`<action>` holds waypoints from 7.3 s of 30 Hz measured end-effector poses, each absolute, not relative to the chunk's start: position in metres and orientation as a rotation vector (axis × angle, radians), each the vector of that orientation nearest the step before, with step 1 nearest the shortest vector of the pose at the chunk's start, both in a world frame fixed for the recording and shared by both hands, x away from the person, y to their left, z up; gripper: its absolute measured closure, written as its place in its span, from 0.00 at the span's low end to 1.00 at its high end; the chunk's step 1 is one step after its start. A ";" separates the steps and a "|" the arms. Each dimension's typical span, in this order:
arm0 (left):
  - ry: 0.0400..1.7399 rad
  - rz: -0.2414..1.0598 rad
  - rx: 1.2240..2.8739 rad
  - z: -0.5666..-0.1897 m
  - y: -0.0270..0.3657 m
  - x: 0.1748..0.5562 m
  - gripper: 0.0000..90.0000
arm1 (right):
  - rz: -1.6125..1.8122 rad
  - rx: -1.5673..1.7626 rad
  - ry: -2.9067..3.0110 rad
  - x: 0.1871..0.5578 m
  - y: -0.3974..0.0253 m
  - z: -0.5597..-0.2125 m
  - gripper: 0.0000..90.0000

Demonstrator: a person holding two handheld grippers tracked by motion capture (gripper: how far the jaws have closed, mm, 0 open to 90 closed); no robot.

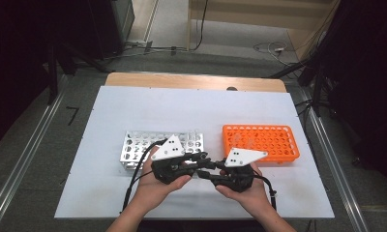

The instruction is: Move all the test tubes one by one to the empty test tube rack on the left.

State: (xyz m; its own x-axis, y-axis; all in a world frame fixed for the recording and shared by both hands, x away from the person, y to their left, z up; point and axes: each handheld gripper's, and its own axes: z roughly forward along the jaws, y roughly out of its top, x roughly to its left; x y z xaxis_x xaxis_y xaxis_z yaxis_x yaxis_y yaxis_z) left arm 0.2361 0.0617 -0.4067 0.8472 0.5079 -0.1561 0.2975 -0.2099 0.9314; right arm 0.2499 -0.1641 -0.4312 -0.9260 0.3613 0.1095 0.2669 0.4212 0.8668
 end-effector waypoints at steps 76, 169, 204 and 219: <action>0.885 0.465 1.829 -0.429 0.098 0.319 0.84 | 1.510 0.953 2.301 0.309 -0.302 -0.439 0.00; 0.861 0.277 1.822 -0.430 0.119 0.249 0.00 | 1.331 1.003 2.303 0.316 -0.284 -0.466 0.82; 0.834 0.284 1.817 -0.423 0.116 0.244 0.00 | 1.449 0.819 2.349 0.284 -0.251 -0.428 0.82; 0.803 0.266 1.826 -0.420 0.106 0.241 0.00 | 1.479 0.723 2.414 0.271 -0.227 -0.426 0.82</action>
